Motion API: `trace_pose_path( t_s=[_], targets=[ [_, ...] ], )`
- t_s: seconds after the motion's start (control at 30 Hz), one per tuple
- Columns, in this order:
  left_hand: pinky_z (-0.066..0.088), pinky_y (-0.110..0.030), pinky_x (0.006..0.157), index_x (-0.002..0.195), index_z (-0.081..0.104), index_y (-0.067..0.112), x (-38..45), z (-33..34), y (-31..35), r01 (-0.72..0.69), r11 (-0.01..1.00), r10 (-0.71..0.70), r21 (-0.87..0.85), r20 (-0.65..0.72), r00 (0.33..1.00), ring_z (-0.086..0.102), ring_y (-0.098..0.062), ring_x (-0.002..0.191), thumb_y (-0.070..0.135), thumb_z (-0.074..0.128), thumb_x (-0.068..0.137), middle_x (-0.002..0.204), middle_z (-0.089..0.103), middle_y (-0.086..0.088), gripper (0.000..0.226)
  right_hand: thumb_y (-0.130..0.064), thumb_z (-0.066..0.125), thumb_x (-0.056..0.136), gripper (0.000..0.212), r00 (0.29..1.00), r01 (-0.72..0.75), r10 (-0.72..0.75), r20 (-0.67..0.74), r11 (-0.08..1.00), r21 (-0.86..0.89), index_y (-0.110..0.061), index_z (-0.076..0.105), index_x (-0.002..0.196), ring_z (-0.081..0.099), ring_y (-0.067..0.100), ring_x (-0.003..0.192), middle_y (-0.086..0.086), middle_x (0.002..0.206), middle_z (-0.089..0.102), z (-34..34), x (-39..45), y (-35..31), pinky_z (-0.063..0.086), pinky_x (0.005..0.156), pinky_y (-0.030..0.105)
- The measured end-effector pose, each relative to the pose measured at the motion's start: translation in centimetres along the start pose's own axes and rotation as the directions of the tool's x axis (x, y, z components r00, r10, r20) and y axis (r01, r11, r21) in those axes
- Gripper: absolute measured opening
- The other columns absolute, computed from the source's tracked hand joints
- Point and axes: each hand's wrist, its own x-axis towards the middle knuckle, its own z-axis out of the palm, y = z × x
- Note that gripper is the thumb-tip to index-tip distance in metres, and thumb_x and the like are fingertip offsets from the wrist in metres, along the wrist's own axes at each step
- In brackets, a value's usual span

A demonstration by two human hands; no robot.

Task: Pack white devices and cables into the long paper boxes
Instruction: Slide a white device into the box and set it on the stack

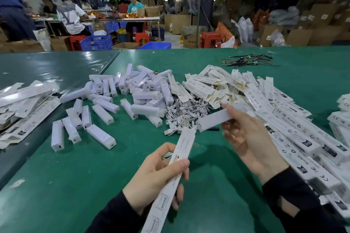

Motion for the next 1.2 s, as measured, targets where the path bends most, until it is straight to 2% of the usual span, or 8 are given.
trace_pose_path(
  t_s=[0.1, 0.27, 0.43, 0.7, 0.8, 0.9, 1.07, 1.2],
  targets=[
    [0.041, -0.021, 0.035, 0.087, 0.055, 0.027, 0.0, 0.1, -0.2, -0.016, 1.0, 0.016, 0.025, -0.021, 1.0, 0.041, -0.018, 0.037, 0.034, 0.074, 0.071, 0.068, 0.042, -0.011, 0.026, -0.024, 0.075, 0.07, 0.041, 0.999, -0.037, 0.037, -0.018, 0.999, -0.015, -0.001, 0.067, 0.102, 0.065, 0.01, 0.056, 0.008, 0.077, 0.073, 0.1, 0.1, 0.5, 0.054, 0.05, 0.018],
    [0.033, -0.017, 0.038, 0.122, 0.052, 0.022, 0.8, 0.4, -0.1, 0.081, 0.995, -0.085, -0.058, -0.056, 0.995, 0.035, -0.016, 0.037, 0.036, 0.063, 0.078, 0.061, 0.046, -0.009, 0.048, -0.025, 0.076, 0.071, 0.035, 0.998, -0.027, 0.022, -0.059, 0.996, -0.079, -0.002, 0.062, 0.093, 0.069, 0.015, 0.056, 0.012, 0.074, 0.074, 0.6, -0.2, 1.8, 0.053, 0.049, 0.017],
    [0.05, -0.028, 0.042, 0.116, 0.055, 0.01, 0.1, 0.2, -0.4, 0.005, 0.999, -0.005, 0.04, -0.011, 1.0, 0.056, -0.025, 0.056, 0.02, 0.071, 0.072, 0.073, 0.055, -0.009, 0.048, -0.02, 0.071, 0.083, 0.022, 0.998, -0.034, 0.031, -0.05, 0.997, -0.073, 0.0, 0.064, 0.089, 0.071, 0.016, 0.058, 0.012, 0.071, 0.073, 0.8, -0.3, 2.1, 0.052, 0.048, 0.016],
    [0.026, -0.024, 0.042, 0.116, 0.061, 0.021, 0.3, 0.3, 0.1, 0.125, 0.99, -0.127, -0.068, -0.036, 0.991, 0.029, -0.018, 0.053, 0.034, 0.06, 0.079, 0.074, 0.057, -0.008, 0.04, -0.028, 0.077, 0.069, 0.039, 0.996, 0.027, -0.033, -0.082, 0.997, -0.069, 0.0, 0.061, 0.092, 0.073, 0.02, 0.064, 0.011, 0.077, 0.074, 1.3, -0.6, 2.6, 0.055, 0.053, 0.017],
    [0.049, -0.028, 0.045, 0.117, 0.066, 0.022, 0.1, 0.4, -0.2, 0.035, 0.999, -0.035, -0.012, -0.026, 0.999, 0.055, -0.019, 0.06, 0.021, 0.062, 0.078, 0.081, 0.063, -0.008, 0.039, -0.023, 0.075, 0.079, 0.032, 0.997, 0.035, -0.041, -0.063, 0.995, -0.092, 0.001, 0.062, 0.094, 0.072, 0.018, 0.063, 0.012, 0.077, 0.075, 1.4, -0.7, 2.6, 0.054, 0.054, 0.017],
    [0.057, -0.034, 0.051, 0.126, 0.06, 0.018, 0.0, 0.7, -0.2, -0.026, 1.0, 0.025, -0.003, -0.051, 0.998, 0.067, -0.028, 0.069, 0.011, 0.068, 0.076, 0.084, 0.065, -0.004, 0.051, -0.018, 0.071, 0.086, 0.024, 0.997, 0.049, -0.057, -0.05, 0.988, -0.149, 0.0, 0.062, 0.098, 0.071, 0.017, 0.06, 0.013, 0.078, 0.075, 1.5, -0.8, 2.6, 0.054, 0.052, 0.018],
    [0.051, -0.03, 0.037, 0.133, 0.053, 0.027, 0.0, 0.6, 0.2, -0.036, 0.999, 0.037, 0.029, -0.056, 0.998, 0.06, -0.03, 0.056, 0.005, 0.075, 0.076, 0.08, 0.06, -0.007, 0.065, -0.02, 0.07, 0.086, 0.016, 0.998, 0.05, -0.055, -0.017, 0.979, -0.2, -0.005, 0.064, 0.087, 0.064, 0.015, 0.048, 0.013, 0.071, 0.072, 1.2, -0.8, 2.1, 0.05, 0.045, 0.018],
    [0.04, -0.02, 0.034, 0.123, 0.062, 0.026, 0.0, 0.6, 0.1, -0.001, 0.998, 0.001, -0.067, 0.0, 1.0, 0.047, -0.02, 0.049, 0.013, 0.067, 0.075, 0.084, 0.054, -0.012, 0.05, -0.03, 0.073, 0.079, 0.031, 0.994, -0.037, 0.064, 0.087, 0.957, -0.287, -0.005, 0.066, 0.096, 0.061, 0.013, 0.05, 0.008, 0.072, 0.071, 1.0, -0.6, 2.0, 0.046, 0.043, 0.019]
  ],
)
